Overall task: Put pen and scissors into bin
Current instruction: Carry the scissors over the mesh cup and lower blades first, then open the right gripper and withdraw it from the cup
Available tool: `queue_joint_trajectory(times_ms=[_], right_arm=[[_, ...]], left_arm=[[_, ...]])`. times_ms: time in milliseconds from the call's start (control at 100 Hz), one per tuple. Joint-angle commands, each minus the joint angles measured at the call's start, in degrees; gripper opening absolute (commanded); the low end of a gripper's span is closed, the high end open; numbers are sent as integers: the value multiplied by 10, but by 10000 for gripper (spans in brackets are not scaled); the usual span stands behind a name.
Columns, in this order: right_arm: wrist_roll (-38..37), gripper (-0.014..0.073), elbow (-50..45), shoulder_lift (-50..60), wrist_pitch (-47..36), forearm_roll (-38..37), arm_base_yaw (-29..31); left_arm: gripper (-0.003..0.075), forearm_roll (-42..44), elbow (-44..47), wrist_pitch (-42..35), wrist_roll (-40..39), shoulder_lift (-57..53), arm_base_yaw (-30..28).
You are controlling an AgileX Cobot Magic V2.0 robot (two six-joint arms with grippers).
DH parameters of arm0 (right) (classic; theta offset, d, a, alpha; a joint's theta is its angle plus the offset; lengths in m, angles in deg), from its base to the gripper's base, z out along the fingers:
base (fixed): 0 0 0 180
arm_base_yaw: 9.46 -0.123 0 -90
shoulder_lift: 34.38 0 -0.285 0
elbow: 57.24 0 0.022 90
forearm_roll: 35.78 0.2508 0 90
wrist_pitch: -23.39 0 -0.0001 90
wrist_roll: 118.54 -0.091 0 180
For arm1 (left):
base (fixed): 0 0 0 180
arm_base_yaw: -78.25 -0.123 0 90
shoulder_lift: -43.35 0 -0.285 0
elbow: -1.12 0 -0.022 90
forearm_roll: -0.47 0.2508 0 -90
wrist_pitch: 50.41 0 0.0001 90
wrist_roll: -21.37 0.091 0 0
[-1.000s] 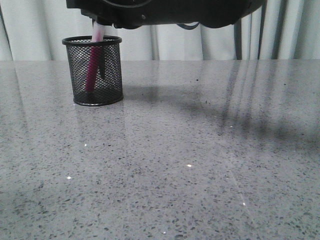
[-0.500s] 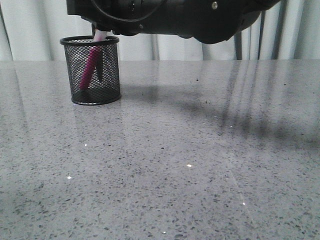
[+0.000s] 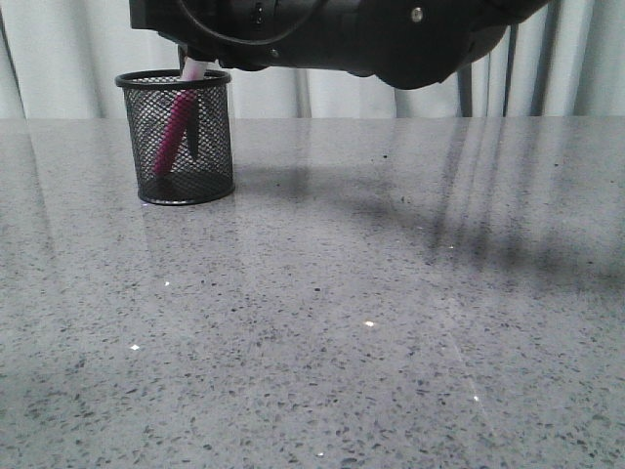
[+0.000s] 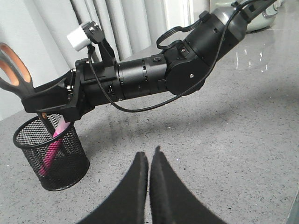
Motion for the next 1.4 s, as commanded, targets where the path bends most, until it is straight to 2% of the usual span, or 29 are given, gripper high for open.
queue_joint_trajectory(times_ms=[0,190,290,660,980,1050,1120,1190,1240,1310,1390], right_arm=[[3,39,11,23,6,-5,1],[3,303,11,23,6,-5,1],[3,367,11,23,6,-5,1],[3,374,11,24,5,-5,1],[3,372,11,75,-46,-5,1],[3,346,11,99,-33,-6,1],[3,254,11,130,0,-7,1],[3,90,11,167,59,-11,1],[3,-70,9,198,114,-22,1],[3,-68,-6,246,174,-52,1],[3,-68,-49,313,188,-80,1]], left_arm=[[-22,-24,-15,-20,-6,7,6],[-22,-24,-15,-20,-6,7,6],[-22,-24,-15,-20,-6,7,6],[-22,-24,-15,-20,-6,7,6],[-22,-24,-15,-30,-6,7,6],[-22,-24,-15,-58,-6,7,6],[-22,-25,-15,-104,-6,5,6],[-22,-28,-15,-151,-6,0,6],[-22,-36,-15,-176,-6,-9,6],[-22,-45,-15,-194,-6,-25,6],[-22,-48,-14,-203,-18,-48,6]])
